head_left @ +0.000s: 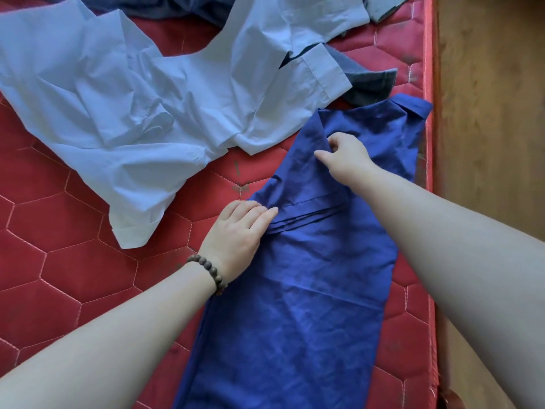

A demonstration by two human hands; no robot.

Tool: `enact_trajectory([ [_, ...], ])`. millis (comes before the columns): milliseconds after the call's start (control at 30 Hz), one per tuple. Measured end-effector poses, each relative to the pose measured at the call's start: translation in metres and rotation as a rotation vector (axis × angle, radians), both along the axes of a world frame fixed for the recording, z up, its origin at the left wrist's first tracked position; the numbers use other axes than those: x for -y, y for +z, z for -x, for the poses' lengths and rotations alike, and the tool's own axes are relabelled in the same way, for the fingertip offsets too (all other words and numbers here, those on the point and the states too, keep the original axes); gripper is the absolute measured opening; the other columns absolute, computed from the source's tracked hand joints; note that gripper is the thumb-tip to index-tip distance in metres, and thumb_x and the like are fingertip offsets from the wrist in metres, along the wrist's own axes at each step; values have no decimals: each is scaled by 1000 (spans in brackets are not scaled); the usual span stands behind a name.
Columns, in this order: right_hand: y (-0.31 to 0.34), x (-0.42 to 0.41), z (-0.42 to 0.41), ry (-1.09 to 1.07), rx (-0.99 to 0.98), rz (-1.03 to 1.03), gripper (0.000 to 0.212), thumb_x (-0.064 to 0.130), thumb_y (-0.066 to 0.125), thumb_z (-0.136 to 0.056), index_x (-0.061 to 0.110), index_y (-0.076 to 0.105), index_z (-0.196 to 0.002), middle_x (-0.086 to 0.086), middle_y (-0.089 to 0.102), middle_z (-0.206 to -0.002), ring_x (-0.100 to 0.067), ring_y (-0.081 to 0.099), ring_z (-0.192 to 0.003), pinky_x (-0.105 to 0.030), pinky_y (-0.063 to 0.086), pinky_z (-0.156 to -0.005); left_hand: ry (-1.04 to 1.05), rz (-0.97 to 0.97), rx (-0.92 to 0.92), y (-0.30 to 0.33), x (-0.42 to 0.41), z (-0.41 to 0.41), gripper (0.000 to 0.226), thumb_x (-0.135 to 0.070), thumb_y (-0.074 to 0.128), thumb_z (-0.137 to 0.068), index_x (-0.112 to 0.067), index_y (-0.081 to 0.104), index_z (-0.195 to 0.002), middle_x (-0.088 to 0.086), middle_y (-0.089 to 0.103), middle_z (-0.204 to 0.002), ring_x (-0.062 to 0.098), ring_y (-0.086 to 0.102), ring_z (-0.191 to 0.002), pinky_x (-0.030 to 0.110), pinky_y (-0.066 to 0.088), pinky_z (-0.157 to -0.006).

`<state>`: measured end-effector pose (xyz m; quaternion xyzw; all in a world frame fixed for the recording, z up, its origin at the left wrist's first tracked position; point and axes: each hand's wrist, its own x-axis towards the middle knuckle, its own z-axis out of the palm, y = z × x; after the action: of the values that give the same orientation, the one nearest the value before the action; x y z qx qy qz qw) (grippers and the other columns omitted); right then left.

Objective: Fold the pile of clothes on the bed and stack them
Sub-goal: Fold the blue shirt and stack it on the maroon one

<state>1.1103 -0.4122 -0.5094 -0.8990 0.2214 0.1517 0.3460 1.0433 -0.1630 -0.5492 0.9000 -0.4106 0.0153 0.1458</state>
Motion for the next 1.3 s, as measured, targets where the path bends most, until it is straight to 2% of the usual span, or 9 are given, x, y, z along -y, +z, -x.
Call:
enact_trajectory([
  [233, -7, -4, -31, -112, -55, -235, 33, 23, 62, -90, -10, 59, -93, -8, 51, -81, -17, 46, -77, -29, 37, -65, 8, 1, 68, 0, 1, 5, 23, -1, 62, -79, -5, 70, -100, 9, 66, -100, 31, 59, -95, 40, 41, -88],
  [333, -10, -5, -39, -233, -15, -342, 24, 21, 60, -90, 0, 66, -101, -4, 57, -86, -16, 51, -83, -31, 43, -73, 19, -8, -23, 5, 0, 7, 23, -19, 55, -89, -6, 69, -102, 8, 64, -97, 31, 58, -88, 40, 44, -79],
  [500, 2, 0, -28, -212, -94, -296, 36, 43, 61, -90, 20, 41, -70, 2, 28, -60, -14, 27, -52, -24, 23, -47, 64, 51, -56, 28, 18, -6, 30, -20, 42, -96, -5, 66, -104, 8, 64, -91, 31, 56, -75, 41, 41, -67],
  [600, 8, 8, -14, -64, -157, -218, 46, 43, 67, -85, 20, 34, -64, 1, 31, -60, -16, 31, -53, -25, 31, -46, 106, 131, -67, 32, 38, -19, 26, -9, 47, -89, -1, 66, -104, 14, 64, -101, 35, 59, -88, 43, 46, -74],
  [767, 1, 12, 2, 122, -81, 88, 24, 31, 65, -88, 9, 55, -86, -4, 52, -81, -20, 47, -77, -33, 31, -60, 75, -11, -140, 14, 54, -27, 43, -15, 41, -91, 2, 58, -127, 20, 54, -136, 37, 51, -126, 46, 43, -104],
  [900, -7, -15, 22, 241, 367, 517, 25, 18, 56, -87, 3, 57, -107, -18, 55, -110, -37, 53, -98, -46, 46, -84, 89, -375, -246, 4, 51, -23, 66, -44, 18, -97, -12, 7, -154, 10, 2, -162, 26, 0, -150, 43, 5, -121],
  [967, -21, -38, 34, 425, 545, 402, 33, 12, 47, -85, -2, 62, -111, -24, 60, -117, -41, 57, -107, -47, 47, -94, 99, -444, -205, -1, 49, -20, 69, -51, 7, -95, -15, 2, -154, 8, -2, -162, 26, -7, -149, 46, 0, -121],
  [1067, -45, -58, 49, 638, 410, 230, 47, 22, 36, -97, 1, 50, -136, -16, 47, -144, -29, 41, -136, -44, 27, -116, 78, -464, -168, -10, 48, -19, 71, -51, 7, -95, -11, 13, -154, 9, 10, -161, 26, -4, -149, 48, 0, -120],
  [1300, -55, -2, 12, 510, 98, 636, 64, 54, 3, -94, 33, 5, -154, 6, 1, -162, -15, -1, -149, -55, -6, -117, 99, -335, -135, -18, 45, -17, 66, -56, 21, -96, -28, 12, -155, 8, 8, -162, 27, 6, -149, 49, 9, -119],
])
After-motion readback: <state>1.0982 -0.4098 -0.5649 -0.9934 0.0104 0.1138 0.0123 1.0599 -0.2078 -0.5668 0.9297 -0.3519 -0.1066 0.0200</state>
